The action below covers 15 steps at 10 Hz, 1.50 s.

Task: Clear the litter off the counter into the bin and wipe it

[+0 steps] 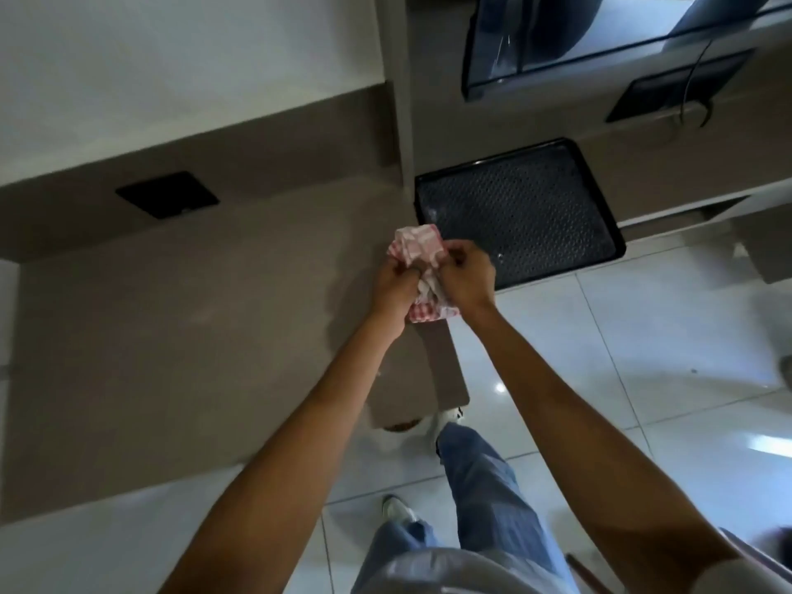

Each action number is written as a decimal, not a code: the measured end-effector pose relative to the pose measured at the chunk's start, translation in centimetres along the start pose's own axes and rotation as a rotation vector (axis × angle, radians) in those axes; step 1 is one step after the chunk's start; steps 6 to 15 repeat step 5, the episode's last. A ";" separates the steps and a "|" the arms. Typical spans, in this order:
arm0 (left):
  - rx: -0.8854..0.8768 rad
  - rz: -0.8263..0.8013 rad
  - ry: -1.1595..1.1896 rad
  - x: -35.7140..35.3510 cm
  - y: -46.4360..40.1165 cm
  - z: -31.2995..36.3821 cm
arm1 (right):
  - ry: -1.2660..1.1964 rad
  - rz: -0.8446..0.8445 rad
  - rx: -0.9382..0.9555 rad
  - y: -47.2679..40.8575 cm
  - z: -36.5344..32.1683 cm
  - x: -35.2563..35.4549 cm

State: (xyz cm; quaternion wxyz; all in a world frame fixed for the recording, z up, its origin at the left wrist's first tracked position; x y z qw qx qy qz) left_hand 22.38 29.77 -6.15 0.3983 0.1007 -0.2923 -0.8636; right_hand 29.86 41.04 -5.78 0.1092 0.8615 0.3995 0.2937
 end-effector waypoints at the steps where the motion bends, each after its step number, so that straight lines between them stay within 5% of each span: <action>1: 0.037 -0.053 0.030 -3.5 -6.1 3.0 | -0.042 0.049 -0.018 -6.6 -0.3 2.7; 4: 0.110 -0.010 -0.345 -6.1 -14.9 5.8 | 0.195 -0.046 -0.127 -15.9 1.4 1.9; 5: -0.060 0.022 -0.489 -5.5 -11.5 7.5 | 0.472 0.006 -0.061 -13.6 -1.4 2.1; 15: -0.060 0.022 -0.489 -5.5 -11.5 7.5 | 0.472 0.006 -0.061 -13.6 -1.4 2.1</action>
Point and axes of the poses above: each hand's wrist, its own y-axis away from the middle knuckle, its own x-axis out of the back of the hand, z = x × y, the point moved 4 cm from there along -y, towards the middle knuckle, and after that the axes turned 11 degrees about -z, right-handed, at the moved point
